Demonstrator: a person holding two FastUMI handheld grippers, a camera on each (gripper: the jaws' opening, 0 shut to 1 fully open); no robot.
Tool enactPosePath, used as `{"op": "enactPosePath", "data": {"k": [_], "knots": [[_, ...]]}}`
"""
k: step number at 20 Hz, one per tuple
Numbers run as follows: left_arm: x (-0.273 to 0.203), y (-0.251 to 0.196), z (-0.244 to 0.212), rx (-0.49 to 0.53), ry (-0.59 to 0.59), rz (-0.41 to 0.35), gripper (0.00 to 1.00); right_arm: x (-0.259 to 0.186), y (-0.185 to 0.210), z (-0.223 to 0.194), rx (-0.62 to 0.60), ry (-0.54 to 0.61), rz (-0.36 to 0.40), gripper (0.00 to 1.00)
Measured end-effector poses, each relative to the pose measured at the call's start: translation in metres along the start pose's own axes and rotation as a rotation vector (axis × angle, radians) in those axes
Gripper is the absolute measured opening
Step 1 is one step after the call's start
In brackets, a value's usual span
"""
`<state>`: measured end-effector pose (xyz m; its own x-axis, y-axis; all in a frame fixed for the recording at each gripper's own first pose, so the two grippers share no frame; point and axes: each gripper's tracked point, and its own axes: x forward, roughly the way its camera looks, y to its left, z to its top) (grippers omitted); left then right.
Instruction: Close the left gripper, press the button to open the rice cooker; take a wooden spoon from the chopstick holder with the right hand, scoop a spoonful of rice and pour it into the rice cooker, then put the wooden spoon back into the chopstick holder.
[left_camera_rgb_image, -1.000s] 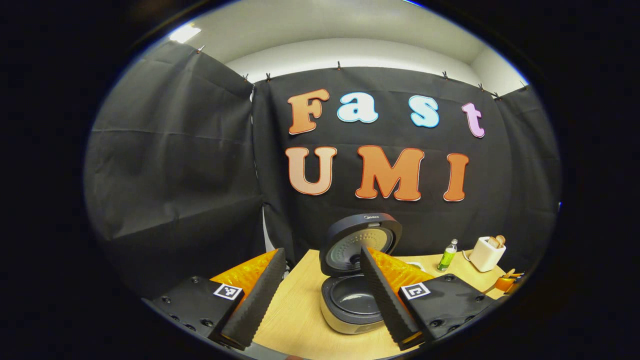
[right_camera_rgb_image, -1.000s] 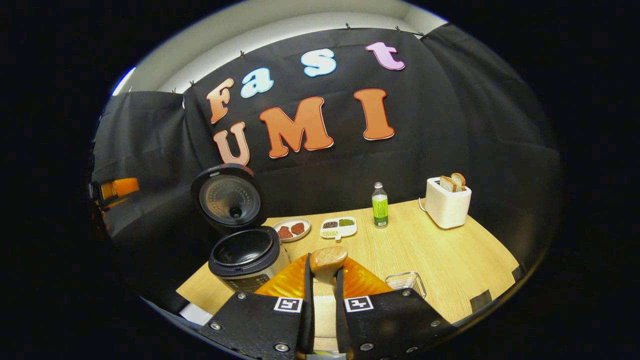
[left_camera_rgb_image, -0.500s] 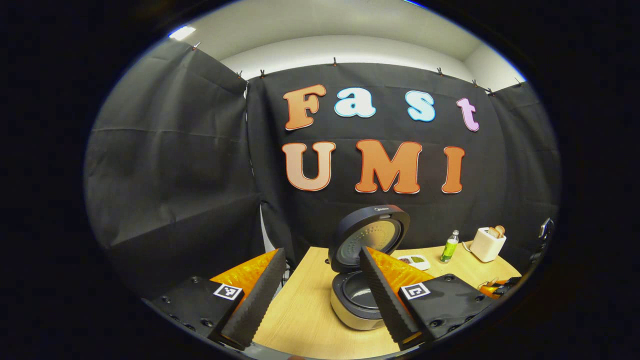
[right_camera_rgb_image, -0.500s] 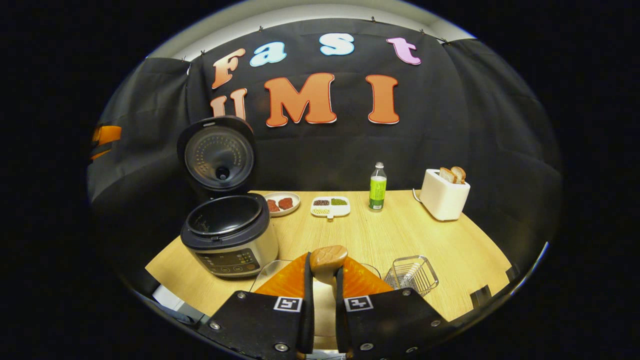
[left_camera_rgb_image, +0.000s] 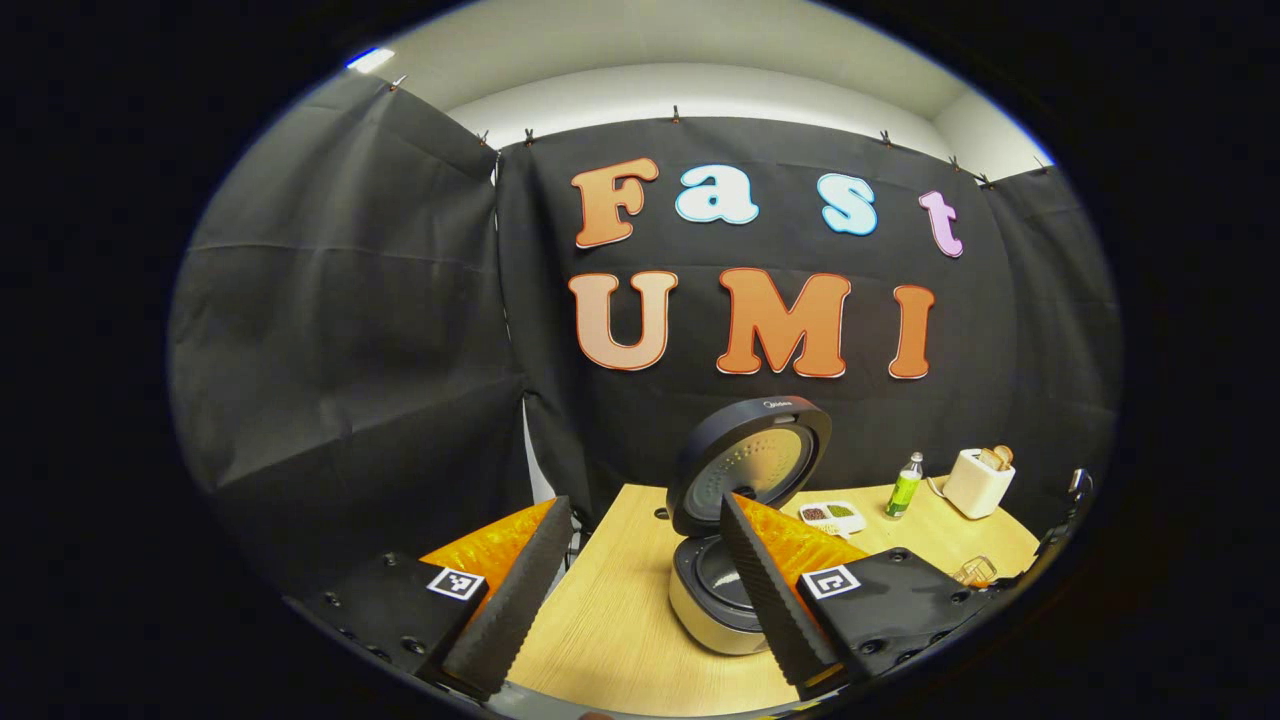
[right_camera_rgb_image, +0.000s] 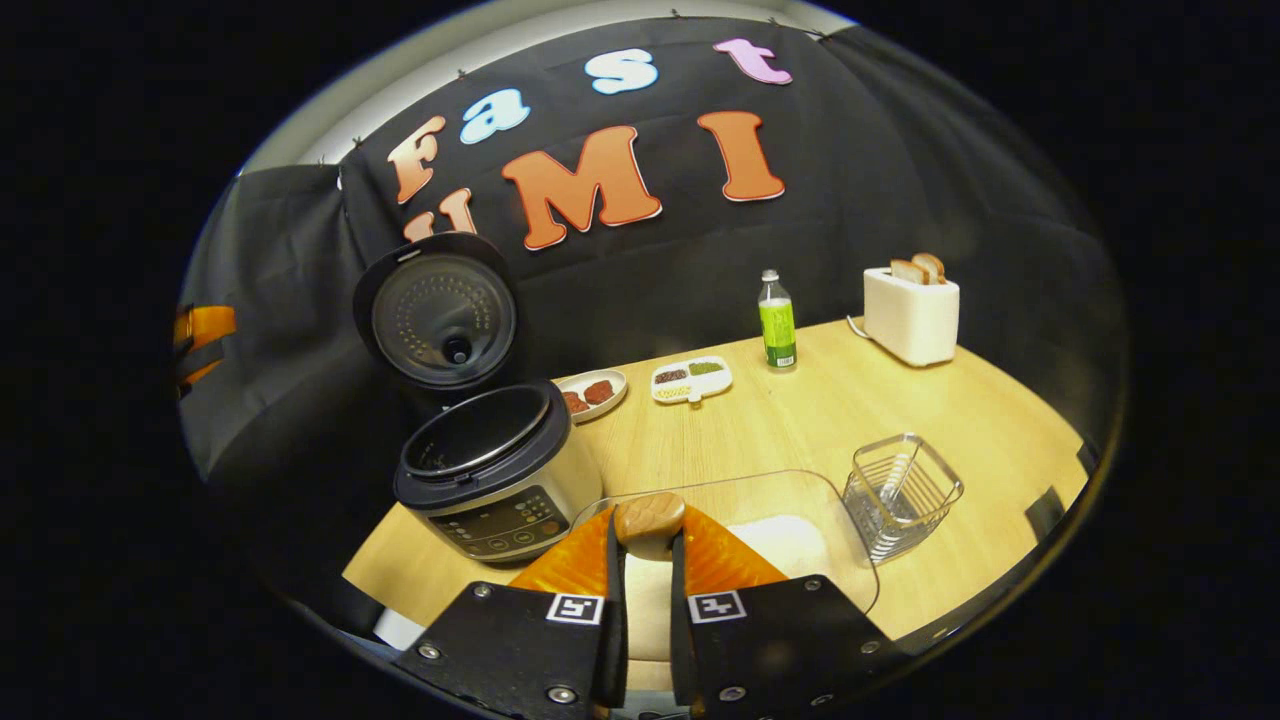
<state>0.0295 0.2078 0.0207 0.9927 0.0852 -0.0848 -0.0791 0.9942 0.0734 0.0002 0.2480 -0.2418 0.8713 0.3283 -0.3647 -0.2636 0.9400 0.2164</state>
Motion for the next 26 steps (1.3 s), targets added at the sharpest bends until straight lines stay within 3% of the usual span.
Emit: {"op": "enactPosePath", "data": {"k": [4, 8, 14, 26], "knots": [[-0.001, -0.004, -0.001, -0.002, 0.005, -0.010, 0.98, 0.002, 0.003, -0.001, 0.185, 0.004, 0.042, 0.17], [-0.003, -0.007, -0.003, -0.003, 0.009, -0.014, 0.97, 0.003, -0.027, 0.001, 0.449, 0.031, 0.020, 0.17], [-0.008, -0.005, 0.004, -0.001, -0.004, -0.004, 0.97, -0.016, -0.054, 0.011, 0.720, 0.015, 0.016, 0.17], [-0.012, -0.015, 0.012, -0.014, -0.024, -0.025, 0.97, -0.038, -0.075, 0.041, 0.926, -0.047, 0.050, 0.16]]}}
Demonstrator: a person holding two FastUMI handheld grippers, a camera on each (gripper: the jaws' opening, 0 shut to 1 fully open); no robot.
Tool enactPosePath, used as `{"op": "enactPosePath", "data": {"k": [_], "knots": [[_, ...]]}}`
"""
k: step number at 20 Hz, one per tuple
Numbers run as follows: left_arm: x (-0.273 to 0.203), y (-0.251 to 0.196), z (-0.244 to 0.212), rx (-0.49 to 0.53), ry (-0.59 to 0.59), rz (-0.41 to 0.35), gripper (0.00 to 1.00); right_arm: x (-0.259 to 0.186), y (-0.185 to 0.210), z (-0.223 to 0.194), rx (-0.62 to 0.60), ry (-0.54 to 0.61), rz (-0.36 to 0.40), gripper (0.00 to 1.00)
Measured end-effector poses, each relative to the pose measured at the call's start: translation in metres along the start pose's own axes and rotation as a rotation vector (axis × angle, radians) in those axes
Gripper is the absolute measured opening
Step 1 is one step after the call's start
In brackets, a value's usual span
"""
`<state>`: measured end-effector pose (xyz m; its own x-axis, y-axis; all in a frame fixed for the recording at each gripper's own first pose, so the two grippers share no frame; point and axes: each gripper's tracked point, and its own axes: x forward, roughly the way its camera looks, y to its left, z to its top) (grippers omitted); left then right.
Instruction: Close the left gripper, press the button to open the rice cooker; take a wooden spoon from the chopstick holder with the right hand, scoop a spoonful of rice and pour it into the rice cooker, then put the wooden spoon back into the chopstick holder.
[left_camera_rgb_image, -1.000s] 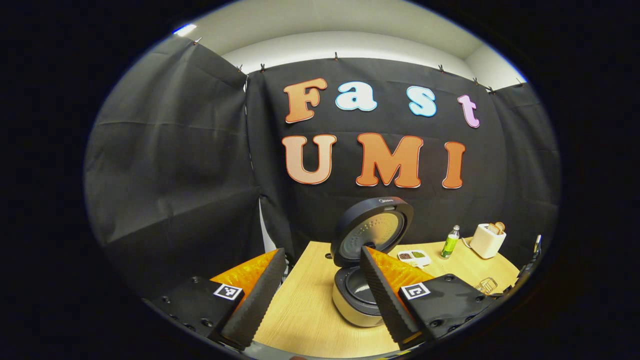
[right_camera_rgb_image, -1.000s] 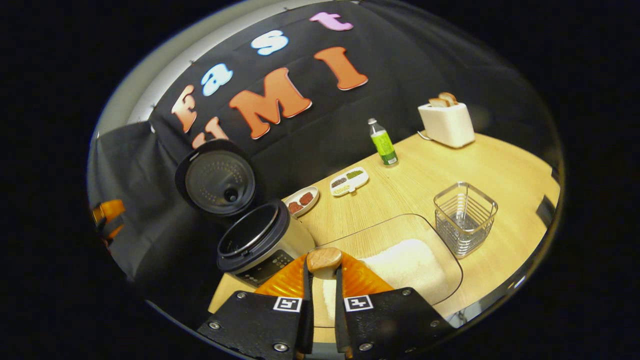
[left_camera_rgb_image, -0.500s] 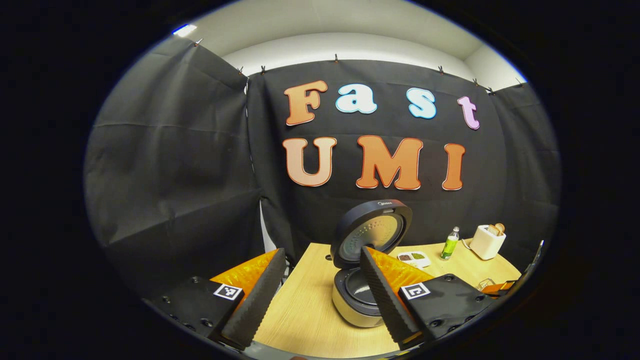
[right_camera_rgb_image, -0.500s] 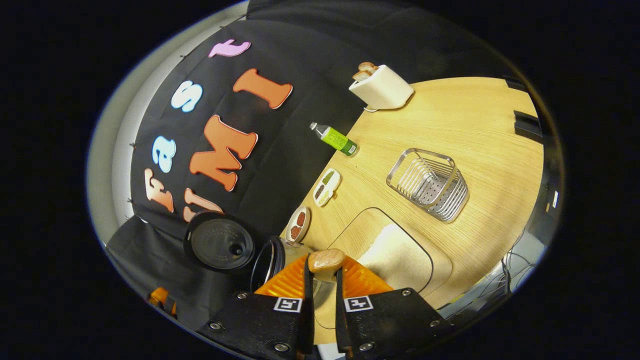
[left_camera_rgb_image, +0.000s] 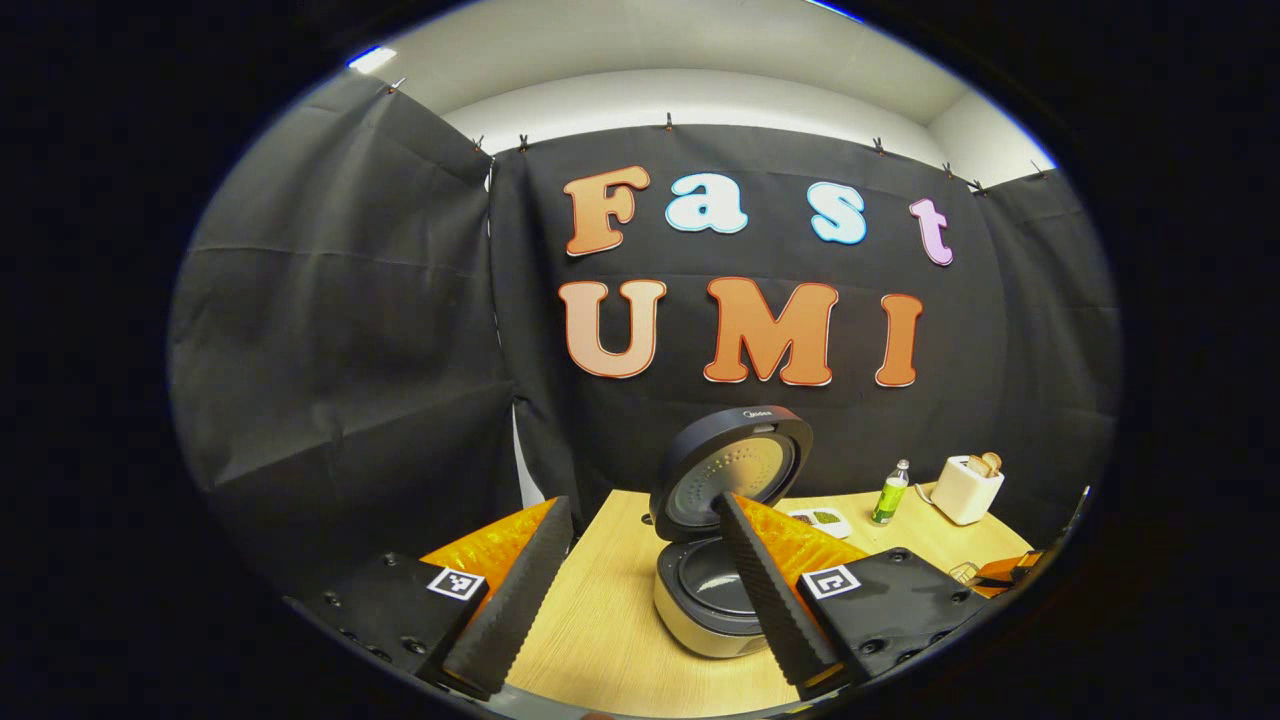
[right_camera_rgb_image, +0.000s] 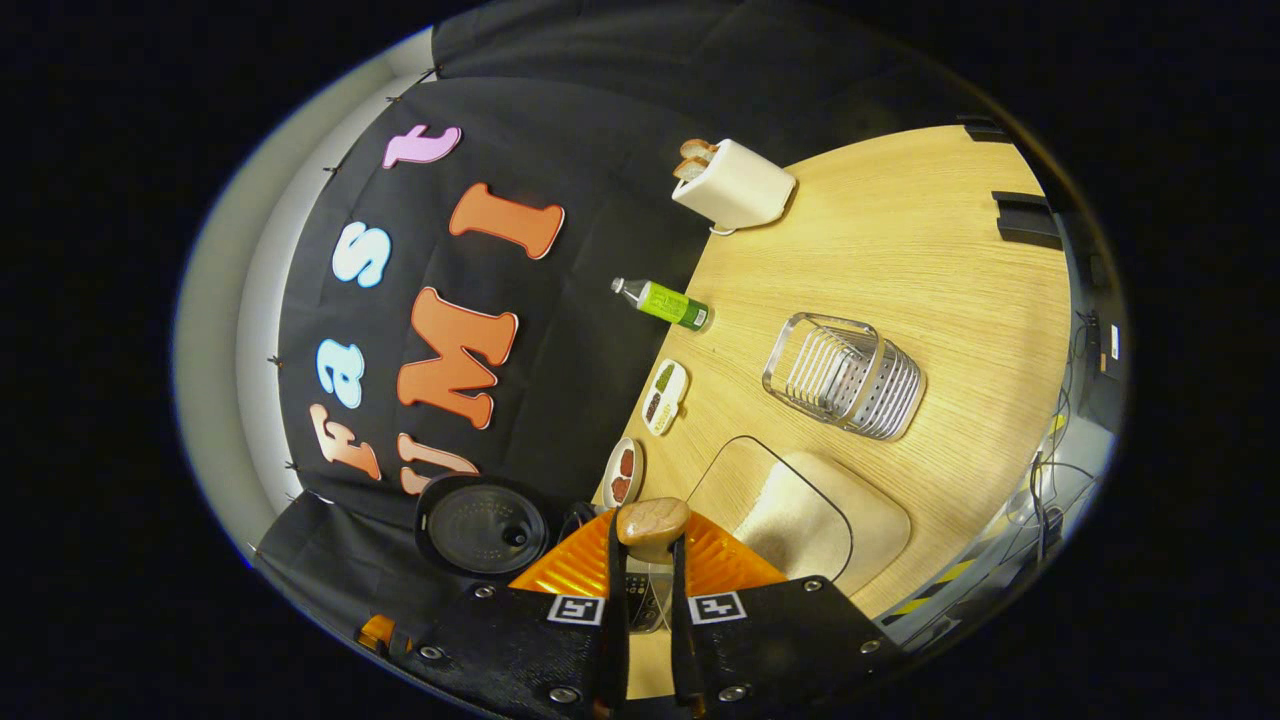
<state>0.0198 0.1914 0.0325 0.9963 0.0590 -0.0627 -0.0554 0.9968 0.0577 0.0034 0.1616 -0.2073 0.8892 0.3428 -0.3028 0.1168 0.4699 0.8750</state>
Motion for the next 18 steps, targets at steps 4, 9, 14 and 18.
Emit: {"op": "enactPosePath", "data": {"k": [4, 9, 14, 18], "knots": [[0.001, -0.002, 0.000, -0.004, 0.002, -0.008, 0.97, -0.004, 0.018, 0.009, 0.063, -0.011, 0.031, 0.16], [0.002, -0.005, -0.002, -0.012, 0.004, -0.023, 0.98, -0.002, 0.047, 0.024, 0.102, -0.025, 0.070, 0.16], [0.003, -0.005, -0.002, -0.023, -0.001, -0.030, 0.97, 0.005, 0.092, 0.028, 0.097, -0.014, 0.123, 0.16], [0.005, 0.002, -0.004, -0.030, -0.001, -0.011, 0.97, 0.023, 0.132, 0.020, 0.064, 0.012, 0.171, 0.16]]}}
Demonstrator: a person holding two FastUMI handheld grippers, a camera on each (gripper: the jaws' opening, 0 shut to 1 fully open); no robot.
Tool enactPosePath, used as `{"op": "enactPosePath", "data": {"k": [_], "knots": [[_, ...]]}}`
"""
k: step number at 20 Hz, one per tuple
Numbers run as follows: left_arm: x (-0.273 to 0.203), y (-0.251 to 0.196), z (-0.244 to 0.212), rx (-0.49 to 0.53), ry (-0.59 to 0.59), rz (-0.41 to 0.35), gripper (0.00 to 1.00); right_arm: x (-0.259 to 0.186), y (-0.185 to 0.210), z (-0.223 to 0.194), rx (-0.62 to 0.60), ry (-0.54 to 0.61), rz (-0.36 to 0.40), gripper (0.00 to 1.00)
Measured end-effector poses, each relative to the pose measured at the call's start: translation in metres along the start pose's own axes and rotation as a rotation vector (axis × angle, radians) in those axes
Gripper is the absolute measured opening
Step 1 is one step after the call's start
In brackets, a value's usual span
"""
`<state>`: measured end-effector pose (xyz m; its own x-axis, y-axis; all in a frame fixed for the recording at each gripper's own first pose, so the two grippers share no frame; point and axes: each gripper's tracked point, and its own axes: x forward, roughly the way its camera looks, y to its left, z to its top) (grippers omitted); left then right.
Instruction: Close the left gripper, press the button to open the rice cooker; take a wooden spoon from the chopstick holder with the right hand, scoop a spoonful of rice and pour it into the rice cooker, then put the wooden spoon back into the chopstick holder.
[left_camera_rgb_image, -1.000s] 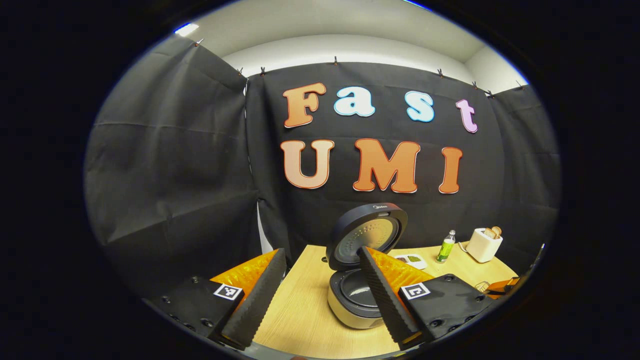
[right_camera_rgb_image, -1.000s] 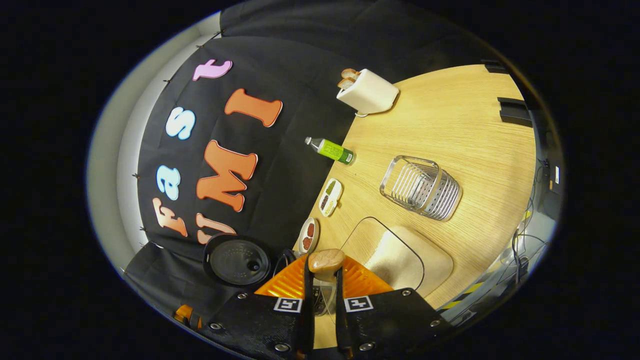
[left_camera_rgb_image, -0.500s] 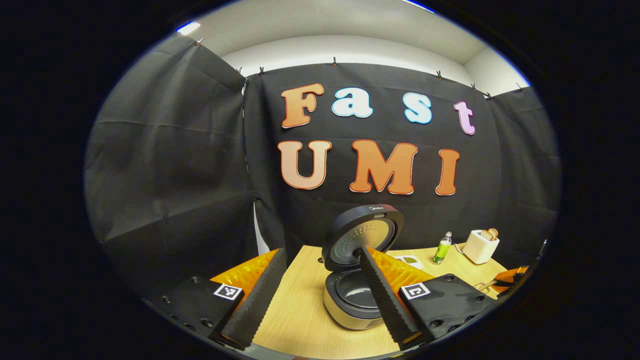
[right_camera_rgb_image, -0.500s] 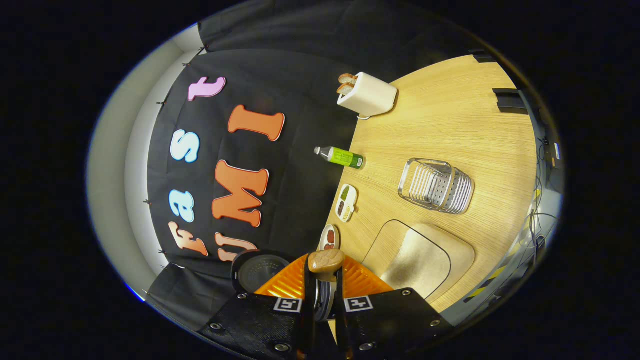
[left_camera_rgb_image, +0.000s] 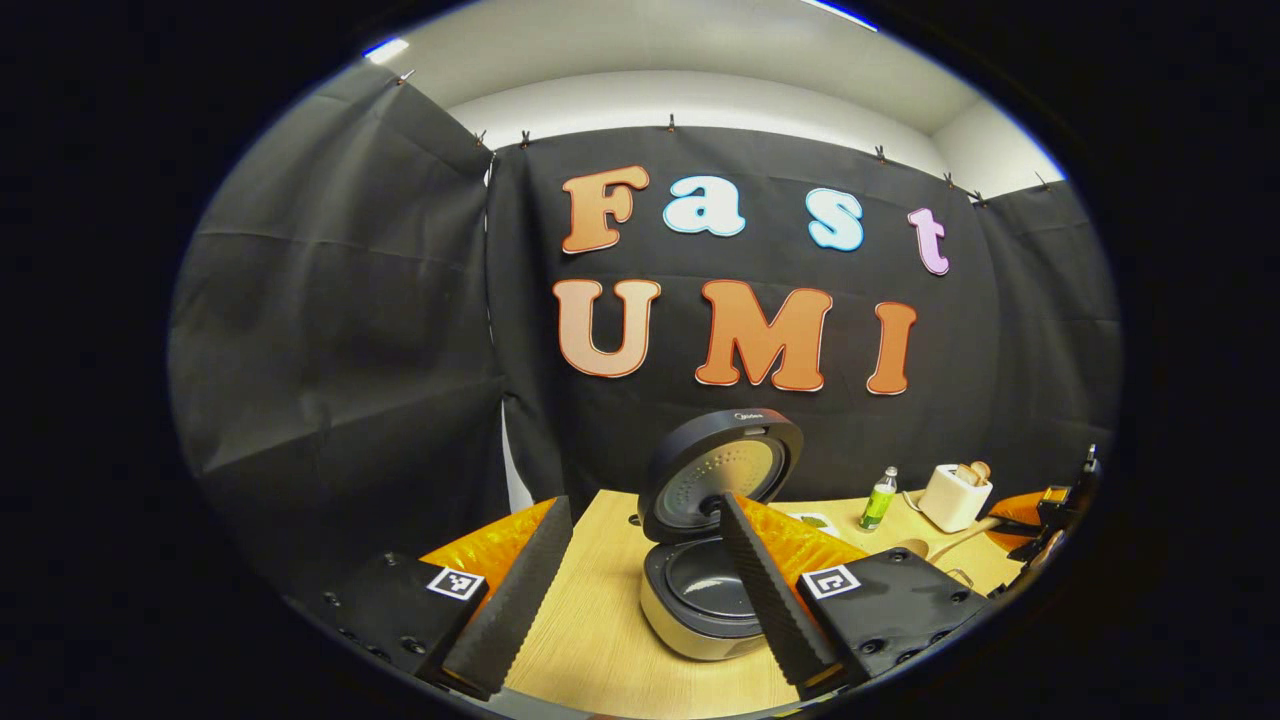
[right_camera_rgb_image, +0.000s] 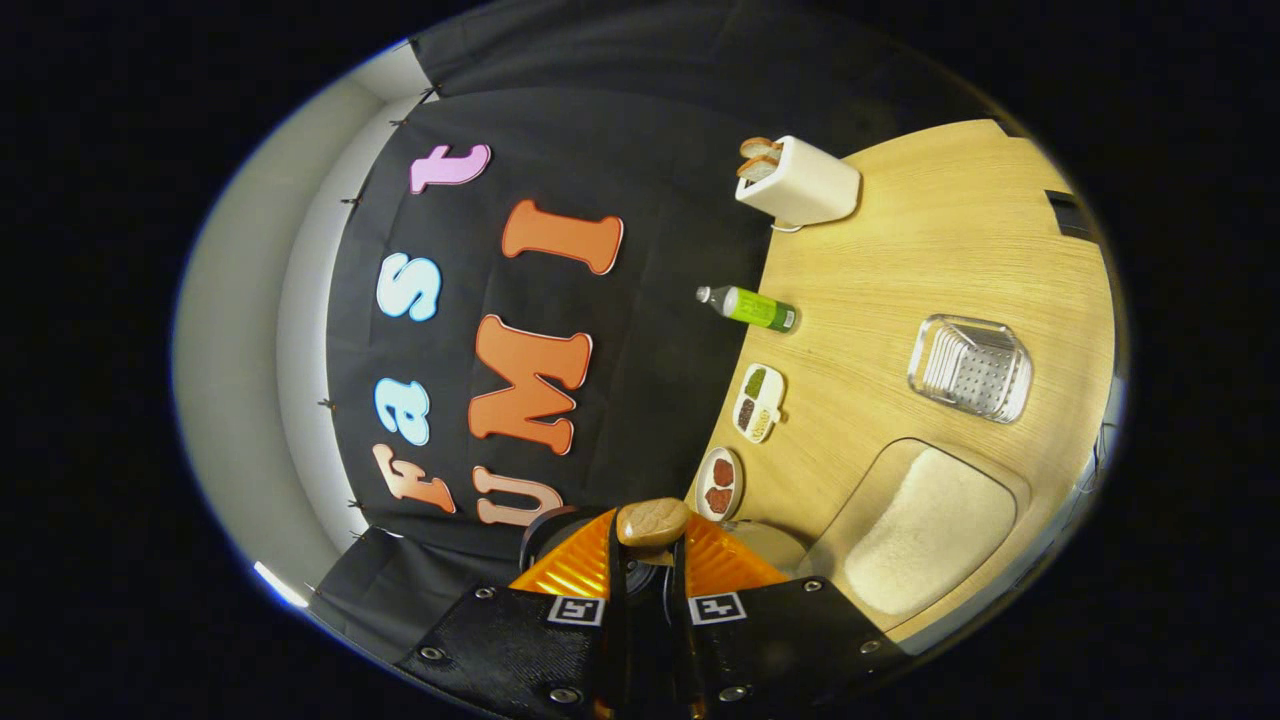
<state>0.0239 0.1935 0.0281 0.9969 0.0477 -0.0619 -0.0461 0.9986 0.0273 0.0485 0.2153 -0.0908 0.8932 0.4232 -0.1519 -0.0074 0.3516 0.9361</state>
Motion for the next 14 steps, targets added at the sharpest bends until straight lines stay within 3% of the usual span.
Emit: {"op": "enactPosePath", "data": {"k": [6, 14], "knots": [[-0.002, 0.014, 0.004, 0.021, -0.016, 0.023, 0.97, 0.041, 0.043, -0.027, -0.048, 0.061, 0.049, 0.16], [-0.002, 0.043, 0.007, 0.028, -0.022, 0.071, 0.99, 0.080, 0.068, -0.056, -0.187, 0.103, 0.058, 0.17]]}}
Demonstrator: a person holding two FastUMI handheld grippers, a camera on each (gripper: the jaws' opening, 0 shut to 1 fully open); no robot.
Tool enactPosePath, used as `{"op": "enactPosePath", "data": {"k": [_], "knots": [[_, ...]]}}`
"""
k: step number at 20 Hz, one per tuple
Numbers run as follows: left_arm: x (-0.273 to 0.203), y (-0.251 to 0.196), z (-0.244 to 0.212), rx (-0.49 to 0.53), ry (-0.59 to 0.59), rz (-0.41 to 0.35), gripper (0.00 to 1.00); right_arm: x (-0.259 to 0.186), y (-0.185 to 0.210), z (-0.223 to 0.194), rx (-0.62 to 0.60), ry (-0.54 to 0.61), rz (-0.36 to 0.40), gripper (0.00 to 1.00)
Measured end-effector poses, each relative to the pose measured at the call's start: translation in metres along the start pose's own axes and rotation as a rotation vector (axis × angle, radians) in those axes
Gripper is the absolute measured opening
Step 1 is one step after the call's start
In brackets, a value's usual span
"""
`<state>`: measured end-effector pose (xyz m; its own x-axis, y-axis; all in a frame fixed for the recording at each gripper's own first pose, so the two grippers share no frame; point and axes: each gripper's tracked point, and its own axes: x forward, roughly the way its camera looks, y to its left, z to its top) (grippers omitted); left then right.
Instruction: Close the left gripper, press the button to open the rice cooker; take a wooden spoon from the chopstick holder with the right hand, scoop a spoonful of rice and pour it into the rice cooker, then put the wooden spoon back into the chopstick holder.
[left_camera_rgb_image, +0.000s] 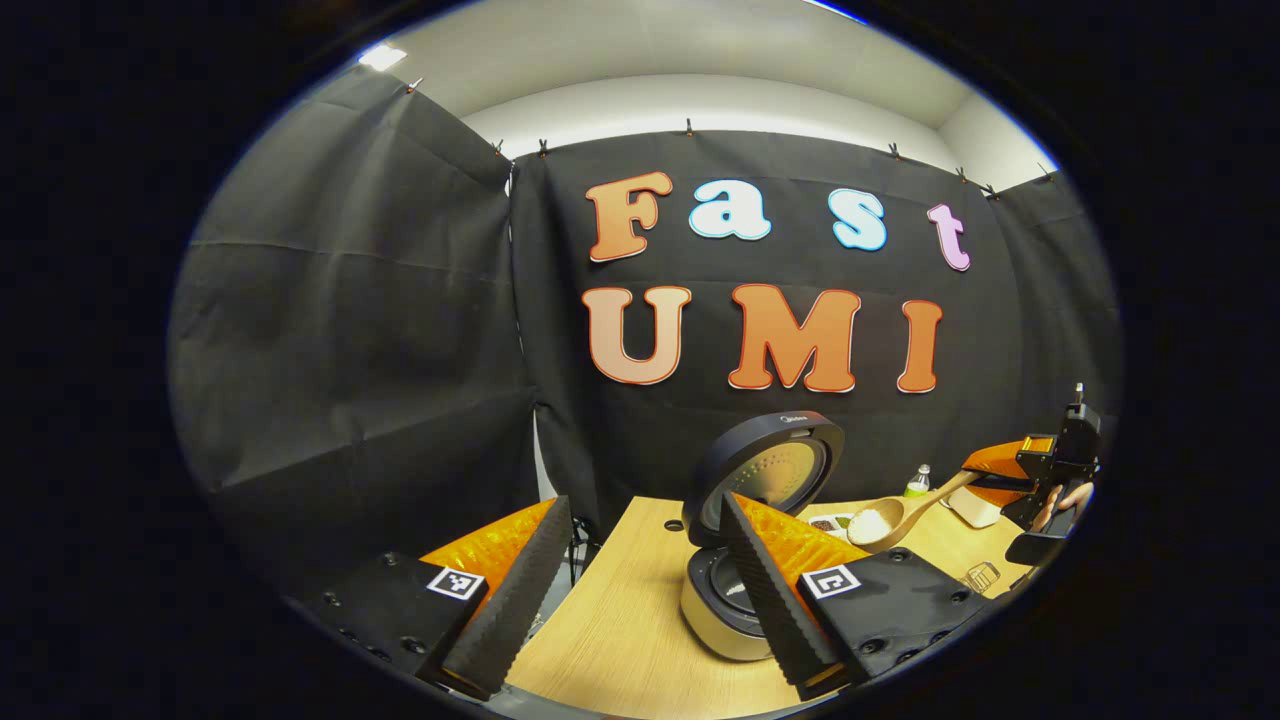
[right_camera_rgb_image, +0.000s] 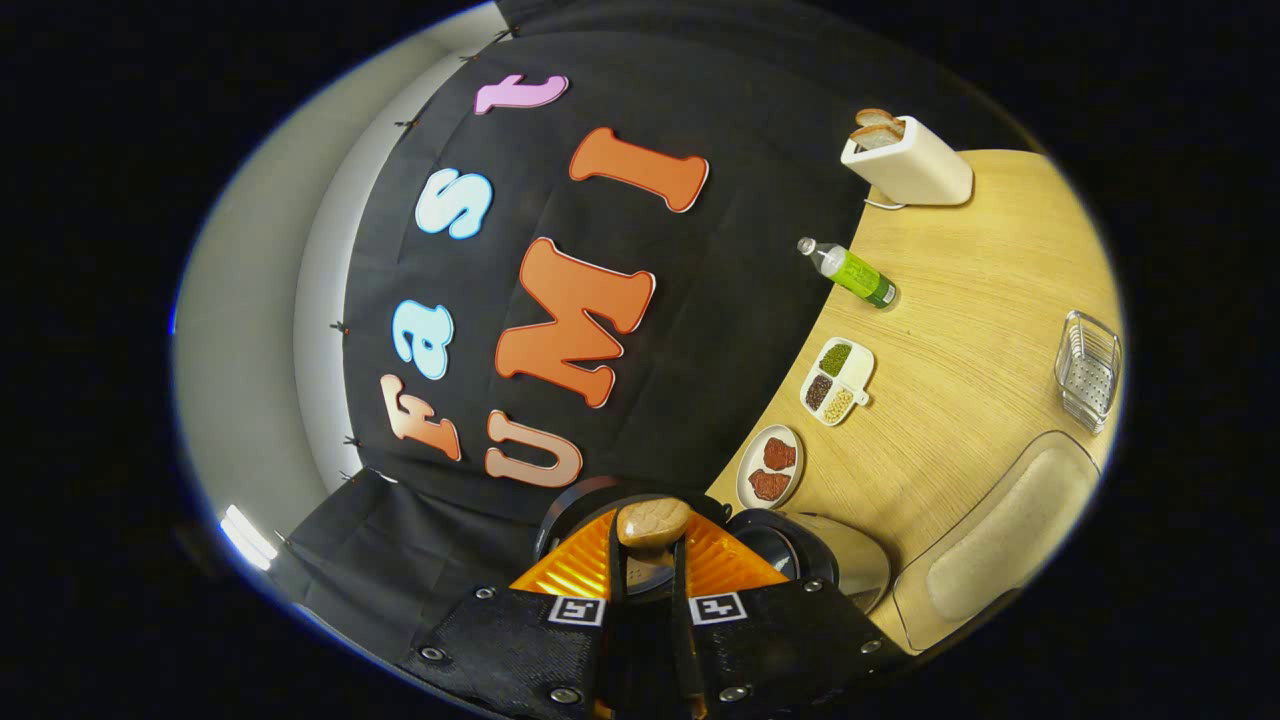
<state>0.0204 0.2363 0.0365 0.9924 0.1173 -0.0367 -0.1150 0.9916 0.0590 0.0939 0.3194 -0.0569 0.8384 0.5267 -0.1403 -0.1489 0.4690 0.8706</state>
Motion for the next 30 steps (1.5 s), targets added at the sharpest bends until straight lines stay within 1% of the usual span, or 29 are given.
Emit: {"op": "enactPosePath", "data": {"k": [3, 8, 13, 14, 15, 16, 18, 20, 21, 22, 23, 24, 30], "knots": [[-0.003, 0.009, 0.003, -0.004, -0.007, 0.015, 1.00, 0.009, 0.005, -0.005, -0.062, 0.004, -0.007, 0.17], [-0.004, 0.012, 0.001, -0.006, -0.001, 0.035, 1.00, 0.016, 0.010, -0.013, -0.132, 0.015, -0.007, 0.17], [-0.007, 0.013, 0.004, -0.009, -0.007, 0.042, 0.99, 0.024, 0.020, -0.019, -0.234, 0.008, -0.021, 0.17], [-0.007, 0.013, 0.004, -0.007, -0.007, 0.042, 0.97, 0.026, 0.021, -0.020, -0.253, 0.008, -0.022, 0.17], [-0.008, 0.014, 0.003, -0.007, -0.006, 0.044, 0.97, 0.026, 0.022, -0.021, -0.270, 0.007, -0.022, 0.17], [-0.008, 0.014, 0.004, -0.006, -0.005, 0.046, 1.00, 0.027, 0.024, -0.022, -0.287, 0.006, -0.020, 0.17], [-0.009, 0.014, 0.004, -0.006, -0.003, 0.050, 1.00, 0.028, 0.028, -0.026, -0.327, 0.004, -0.017, 0.17], [-0.009, 0.015, 0.004, -0.003, -0.001, 0.055, 0.97, 0.030, 0.032, -0.028, -0.382, 0.000, -0.015, 0.16], [-0.010, 0.015, 0.004, -0.003, -0.001, 0.057, 0.99, 0.030, 0.035, -0.030, -0.412, -0.003, -0.012, 0.16], [-0.010, 0.015, 0.004, -0.004, -0.001, 0.059, 0.97, 0.031, 0.037, -0.031, -0.437, -0.004, -0.009, 0.16], [-0.010, 0.015, 0.003, -0.006, 0.000, 0.060, 0.97, 0.031, 0.040, -0.034, -0.464, -0.005, -0.005, 0.16], [-0.010, 0.015, 0.003, -0.009, 0.000, 0.061, 1.00, 0.032, 0.043, -0.036, -0.489, -0.006, -0.002, 0.16], [-0.011, 0.018, 0.003, -0.008, 0.002, 0.072, 1.00, 0.037, 0.050, -0.052, -0.674, -0.002, 0.010, 0.16]]}}
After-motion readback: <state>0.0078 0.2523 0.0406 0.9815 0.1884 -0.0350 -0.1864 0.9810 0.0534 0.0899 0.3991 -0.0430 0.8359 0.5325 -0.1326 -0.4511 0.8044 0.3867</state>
